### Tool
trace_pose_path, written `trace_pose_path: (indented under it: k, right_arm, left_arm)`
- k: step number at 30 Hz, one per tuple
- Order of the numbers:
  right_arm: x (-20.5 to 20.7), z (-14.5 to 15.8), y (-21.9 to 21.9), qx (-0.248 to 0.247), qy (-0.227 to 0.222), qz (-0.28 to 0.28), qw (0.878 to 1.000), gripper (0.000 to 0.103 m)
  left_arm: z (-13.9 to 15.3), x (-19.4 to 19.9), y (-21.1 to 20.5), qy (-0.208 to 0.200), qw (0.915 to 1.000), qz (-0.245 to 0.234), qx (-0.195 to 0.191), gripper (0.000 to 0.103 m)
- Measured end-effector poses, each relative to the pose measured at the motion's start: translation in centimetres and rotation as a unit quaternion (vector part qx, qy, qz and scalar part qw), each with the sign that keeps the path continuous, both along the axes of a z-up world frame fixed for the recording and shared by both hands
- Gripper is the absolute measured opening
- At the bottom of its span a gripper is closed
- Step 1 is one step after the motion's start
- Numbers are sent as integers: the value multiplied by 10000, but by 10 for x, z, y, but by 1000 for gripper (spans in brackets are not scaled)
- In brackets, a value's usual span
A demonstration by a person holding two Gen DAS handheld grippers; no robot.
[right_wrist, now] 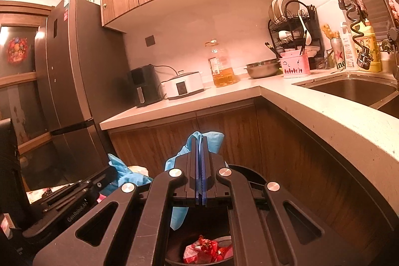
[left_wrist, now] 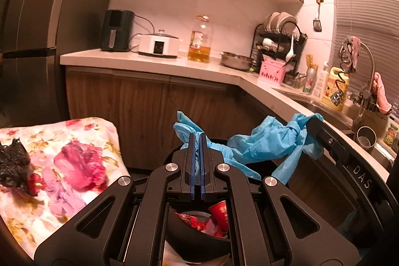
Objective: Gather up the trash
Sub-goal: 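Carry both held blue gloves over the black bin with both tools, then open both tools to drop the blue gloves into the bin, then move both tools back over the purple glove and pink bag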
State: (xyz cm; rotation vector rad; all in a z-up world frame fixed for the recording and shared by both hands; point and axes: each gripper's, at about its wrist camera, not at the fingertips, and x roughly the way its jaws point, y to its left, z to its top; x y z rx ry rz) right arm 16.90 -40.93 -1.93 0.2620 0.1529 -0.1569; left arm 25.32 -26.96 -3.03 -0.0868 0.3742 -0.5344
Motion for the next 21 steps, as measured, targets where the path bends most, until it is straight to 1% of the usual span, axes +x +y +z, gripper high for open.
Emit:
trace_pose_path:
  k: [6,10,11,12,13,18,19,20,21]
  right_arm:
    - [9,-5,-4,40,111,38,9999,3]
    - [12,-7,-6,105,143,53,9998,19]
    - [12,-7,-7,128,153,47,9998,21]
    - [13,-8,-8,137,158,43,9998,26]
    - [13,-8,-8,137,164,30,9998,27]
    - [13,-10,-9,148,214,-35,9997,28]
    - [12,-10,-9,147,215,-42,9997,31]
    - [11,-10,-8,136,206,-59,9997,33]
    - [10,-10,-8,129,199,-71,9997,38]
  left_arm:
    - [-7,8,-8,101,9998,-147,23,2]
    - [-12,11,-11,157,9997,-178,49,3]
    - [-12,12,-12,182,9996,-183,65,4]
    - [-13,13,-12,202,9996,-189,76,6]
    - [-14,13,-12,218,9996,-184,83,7]
    - [-17,14,-13,258,9994,-209,105,23]
    - [-17,13,-13,247,9994,-209,118,25]
    - [-17,12,-12,234,9994,-200,132,28]
    - [-18,12,-12,226,9995,-189,138,33]
